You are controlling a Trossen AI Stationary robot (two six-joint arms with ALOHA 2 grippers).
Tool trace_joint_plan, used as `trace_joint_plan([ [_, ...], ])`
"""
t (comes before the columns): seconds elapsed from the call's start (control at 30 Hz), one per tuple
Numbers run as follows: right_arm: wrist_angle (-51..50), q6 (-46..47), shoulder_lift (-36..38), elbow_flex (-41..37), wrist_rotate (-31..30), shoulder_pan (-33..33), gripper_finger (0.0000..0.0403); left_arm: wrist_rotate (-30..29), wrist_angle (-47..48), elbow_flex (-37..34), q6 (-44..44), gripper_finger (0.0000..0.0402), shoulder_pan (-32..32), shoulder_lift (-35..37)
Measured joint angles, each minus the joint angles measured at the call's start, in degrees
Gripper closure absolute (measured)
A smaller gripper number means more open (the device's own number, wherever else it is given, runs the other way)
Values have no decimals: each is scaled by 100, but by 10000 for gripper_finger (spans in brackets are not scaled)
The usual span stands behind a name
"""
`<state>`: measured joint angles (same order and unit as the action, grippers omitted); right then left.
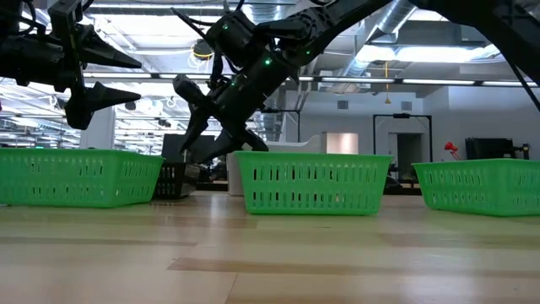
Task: Stack baskets by color
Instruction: Stack the left black bin on the right black bin
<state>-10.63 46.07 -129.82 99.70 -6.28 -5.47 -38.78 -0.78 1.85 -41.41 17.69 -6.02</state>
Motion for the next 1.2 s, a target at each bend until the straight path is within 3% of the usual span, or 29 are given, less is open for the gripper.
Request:
trace_joint_plan([
  [0.43,284,333,-361,0,220,-100,238,43,0,0,26,145,1,2],
  [0.7,274,282,-361,0,243,-83,385,43,0,0,24,145,-1,2],
  [1.0,190,-5,193,-2,100,-102,394,95,0,0,18,145,-1,2],
  [1.2,-1170,-463,1085,-2,-418,-176,398,95,0,0,-116,145,-1,2],
])
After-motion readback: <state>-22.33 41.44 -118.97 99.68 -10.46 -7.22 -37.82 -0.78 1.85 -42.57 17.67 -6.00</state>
